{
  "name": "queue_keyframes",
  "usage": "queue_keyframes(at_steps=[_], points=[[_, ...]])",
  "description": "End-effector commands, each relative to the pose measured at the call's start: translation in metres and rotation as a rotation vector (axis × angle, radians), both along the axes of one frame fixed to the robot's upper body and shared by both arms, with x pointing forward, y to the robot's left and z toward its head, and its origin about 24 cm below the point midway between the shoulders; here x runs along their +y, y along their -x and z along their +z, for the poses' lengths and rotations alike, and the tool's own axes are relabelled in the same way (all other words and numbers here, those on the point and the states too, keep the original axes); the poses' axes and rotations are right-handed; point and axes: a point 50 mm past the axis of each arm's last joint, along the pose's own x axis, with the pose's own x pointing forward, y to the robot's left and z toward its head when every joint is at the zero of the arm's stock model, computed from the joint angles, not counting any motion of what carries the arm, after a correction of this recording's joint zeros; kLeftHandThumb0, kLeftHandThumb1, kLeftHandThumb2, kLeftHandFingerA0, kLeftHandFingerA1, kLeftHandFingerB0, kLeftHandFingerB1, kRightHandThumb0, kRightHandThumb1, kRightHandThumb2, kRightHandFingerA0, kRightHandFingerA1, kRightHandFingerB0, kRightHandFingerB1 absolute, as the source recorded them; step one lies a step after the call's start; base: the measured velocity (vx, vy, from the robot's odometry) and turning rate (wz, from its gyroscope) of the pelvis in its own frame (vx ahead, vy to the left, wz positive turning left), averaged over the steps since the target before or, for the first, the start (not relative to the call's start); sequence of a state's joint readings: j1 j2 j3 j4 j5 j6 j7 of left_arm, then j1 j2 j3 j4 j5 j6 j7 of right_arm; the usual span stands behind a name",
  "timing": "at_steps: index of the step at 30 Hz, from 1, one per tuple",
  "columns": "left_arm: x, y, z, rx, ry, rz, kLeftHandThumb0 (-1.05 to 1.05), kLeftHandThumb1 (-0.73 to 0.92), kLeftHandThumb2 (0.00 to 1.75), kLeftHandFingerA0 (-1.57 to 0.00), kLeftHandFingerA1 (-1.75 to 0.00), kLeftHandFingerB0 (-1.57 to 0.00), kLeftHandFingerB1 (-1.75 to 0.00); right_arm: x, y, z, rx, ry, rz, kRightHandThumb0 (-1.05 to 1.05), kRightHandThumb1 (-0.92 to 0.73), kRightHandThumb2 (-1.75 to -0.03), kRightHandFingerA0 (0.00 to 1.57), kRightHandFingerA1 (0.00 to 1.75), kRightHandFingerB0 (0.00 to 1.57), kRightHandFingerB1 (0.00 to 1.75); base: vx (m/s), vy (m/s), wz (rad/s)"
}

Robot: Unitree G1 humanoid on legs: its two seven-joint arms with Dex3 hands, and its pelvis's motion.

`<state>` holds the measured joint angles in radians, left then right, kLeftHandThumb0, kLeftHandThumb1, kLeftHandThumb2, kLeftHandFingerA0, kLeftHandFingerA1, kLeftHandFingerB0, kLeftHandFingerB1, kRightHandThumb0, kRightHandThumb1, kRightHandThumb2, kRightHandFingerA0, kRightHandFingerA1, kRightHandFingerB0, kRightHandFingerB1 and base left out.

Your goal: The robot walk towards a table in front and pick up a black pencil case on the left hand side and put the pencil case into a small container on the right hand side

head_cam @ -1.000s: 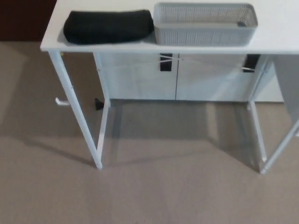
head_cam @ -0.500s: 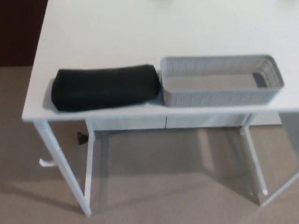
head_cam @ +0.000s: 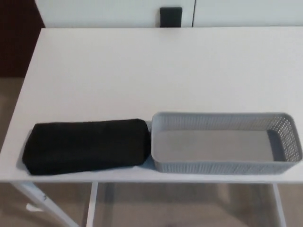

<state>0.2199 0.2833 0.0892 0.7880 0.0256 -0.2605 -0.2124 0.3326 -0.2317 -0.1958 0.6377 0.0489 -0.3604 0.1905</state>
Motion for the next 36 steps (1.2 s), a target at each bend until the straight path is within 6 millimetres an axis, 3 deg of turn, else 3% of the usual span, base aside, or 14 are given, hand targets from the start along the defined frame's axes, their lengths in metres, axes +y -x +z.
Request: queue_keyframes(at_steps=[1,8,9,11,12,18,19,20,24,25,28,30,34,36], points=[[0.008,0.004,0.003,0.022,-0.023,0.017,-0.6,0.69,0.61,-0.24,-0.37,-0.2,-0.31,-0.001,0.002,-0.002,0.016,0.0,-0.009,-0.51,-0.62,-0.97,0.35,0.58,0.23,0.5,0.1,-0.039,-0.12],[0.01,0.004,0.004,0.052,-0.016,0.003,-0.54,0.62,0.59,-0.23,-0.34,-0.2,-0.3,-0.001,0.002,-0.002,0.02,0.011,-0.003,-0.52,-0.61,-0.98,0.36,0.59,0.23,0.5,0.07,0.171,-0.09],[0.013,0.004,0.004,0.105,-0.017,-0.052,-0.29,0.39,0.93,-0.06,-0.51,-0.05,-0.5,-0.001,0.003,-0.002,0.021,0.005,-0.006,-0.53,-0.62,-0.97,0.35,0.58,0.23,0.5,0.06,0.361,0.2],[0.015,0.004,0.004,0.127,-0.016,-0.075,-0.29,0.39,0.93,-0.06,-0.51,-0.05,-0.5,-0.001,0.003,-0.003,0.022,0.003,-0.007,-0.53,-0.62,-0.97,0.35,0.58,0.23,0.5,0.07,0.076,0.08],[0.018,0.003,0.008,0.183,-0.038,-0.202,-0.53,0.53,0.56,-0.16,-0.31,-0.2,-0.3,-0.001,0.003,-0.003,0.023,0.008,-0.003,-0.51,-0.62,-0.97,0.36,0.58,0.23,0.5,0.11,0.042,0.11],[0.013,-0.003,0.028,0.2,-0.097,-0.496,-0.62,0.49,0.56,-0.17,-0.32,-0.18,-0.28,0.001,-0.001,-0.003,0.016,0.006,-0.006,-0.5,-0.62,-0.97,0.36,0.58,0.24,0.5,0.07,-0.039,0.08],[0.008,-0.001,0.035,0.192,-0.082,-0.538,-0.32,0.24,0.84,-0.01,-0.5,0.0,-0.47,0.0,-0.001,-0.002,0.017,0.006,-0.008,-0.49,-0.62,-0.97,0.36,0.58,0.23,0.5,0.0,0.0,0.0],[0.004,0.004,0.041,0.181,-0.073,-0.573,-0.31,0.25,0.84,-0.01,-0.5,0.0,-0.47,0.0,-0.001,-0.003,0.02,0.007,-0.009,-0.51,-0.62,-0.97,0.36,0.57,0.24,0.5,0.0,0.0,0.0],[-0.013,0.035,0.085,0.1,-0.012,-0.797,-0.33,0.22,0.84,-0.01,-0.5,0.0,-0.47,0.0,0.001,-0.004,0.028,0.005,-0.007,-0.52,-0.62,-0.97,0.37,0.58,0.25,0.5,0.0,0.0,0.0],[-0.014,0.042,0.094,0.089,0.045,-0.813,-0.67,0.48,0.57,-0.12,-0.33,-0.13,-0.27,0.0,0.001,-0.004,0.028,0.0,-0.011,-0.51,-0.62,-0.97,0.36,0.57,0.25,0.5,0.0,0.0,0.0],[-0.019,0.058,0.126,0.046,0.184,-0.901,-0.67,0.42,0.76,-0.06,-0.35,-0.09,-0.25,-0.003,-0.002,-0.003,0.022,0.005,-0.013,-0.5,-0.62,-0.96,0.36,0.57,0.24,0.5,0.0,0.0,0.0],[-0.024,0.062,0.154,0.01,0.199,-0.996,-0.67,0.5,0.56,-0.07,-0.27,-0.08,-0.24,-0.005,-0.004,-0.002,0.022,0.007,-0.017,-0.5,-0.62,-0.97,0.36,0.57,0.24,0.5,0.0,0.0,0.0],[-0.028,0.059,0.232,-0.201,0.369,-1.2,-0.65,0.4,0.8,-0.01,-0.34,-0.07,-0.33,-0.006,-0.001,-0.004,0.038,0.002,-0.022,-0.49,-0.61,-0.96,0.34,0.57,0.2,0.49,0.0,0.0,0.0],[-0.027,0.057,0.253,-0.283,0.407,-1.244,-0.36,0.15,0.82,0.0,-0.49,0.0,-0.47,-0.006,0.001,-0.004,0.04,0.003,-0.023,-0.51,-0.61,-0.96,0.34,0.57,0.22,0.5,0.0,0.0,0.0]])
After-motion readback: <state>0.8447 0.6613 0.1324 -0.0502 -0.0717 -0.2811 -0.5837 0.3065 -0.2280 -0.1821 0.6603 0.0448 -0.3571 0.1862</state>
